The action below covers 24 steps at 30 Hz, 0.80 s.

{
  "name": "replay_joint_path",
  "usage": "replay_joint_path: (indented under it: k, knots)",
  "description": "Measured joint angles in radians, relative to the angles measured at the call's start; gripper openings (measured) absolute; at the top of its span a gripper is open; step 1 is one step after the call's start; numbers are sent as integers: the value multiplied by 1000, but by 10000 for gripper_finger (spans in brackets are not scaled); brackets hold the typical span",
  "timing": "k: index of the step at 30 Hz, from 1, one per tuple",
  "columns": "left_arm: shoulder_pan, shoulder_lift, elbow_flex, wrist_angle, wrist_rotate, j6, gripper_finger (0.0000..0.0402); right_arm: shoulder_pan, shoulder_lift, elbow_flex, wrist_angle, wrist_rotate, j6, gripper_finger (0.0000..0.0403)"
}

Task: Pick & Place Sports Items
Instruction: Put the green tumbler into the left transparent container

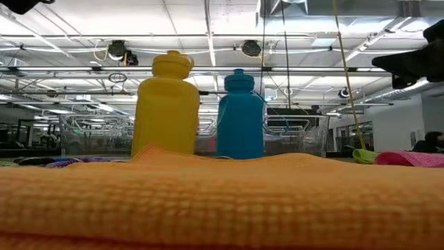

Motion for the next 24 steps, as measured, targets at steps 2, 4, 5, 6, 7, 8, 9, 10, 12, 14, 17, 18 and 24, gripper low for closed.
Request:
replay_joint_path:
  k: [2, 4, 5, 6, 7, 8, 9, 10, 12, 14, 17, 18, 24]
  knots:
    - [-1, 0, 0, 0, -12, -5, 390, 0, 0, 0, 0, 0, 0, 0]
    - [-2, 0, 0, 0, -16, -6, 390, 0, 0, 0, 0, 0, 0, 0]
    - [-5, 0, 0, 0, -17, -5, 388, 0, 0, 0, 0, 0, 0, 0]
    - [-9, 0, 0, 0, -17, -5, 383, 0, 0, 0, 0, 0, 0, 0]
    - [-14, 0, 0, 0, -14, -5, 376, 0, 0, 0, 0, 0, 0, 0]
    - [-17, 0, 0, 0, -9, -6, 365, 0, 0, 0, 0, 0, 0, 0]
    - [-21, 0, 0, 0, -5, -8, 352, 0, 0, 0, 0, 0, 0, 0]
    - [-23, 0, 0, 3, -1, -9, 338, 0, 0, 0, 0, 0, 0, 0]
    - [-27, 0, 0, 18, 4, -18, 308, 0, 0, 0, 0, 0, 0, 0]
    - [-31, 0, 0, 34, 6, -32, 280, 0, 0, 0, 0, 0, 0, 0]
    - [-45, 0, 0, 45, 2, -56, 244, 0, 0, 0, 0, 0, 0, 0]
    - [-52, 0, 0, 47, -1, -60, 235, 0, 0, 0, 0, 0, 0, 0]
    - [-68, -1, 0, 53, -9, -61, 213, 0, 0, 0, 0, 0, 0, 0]
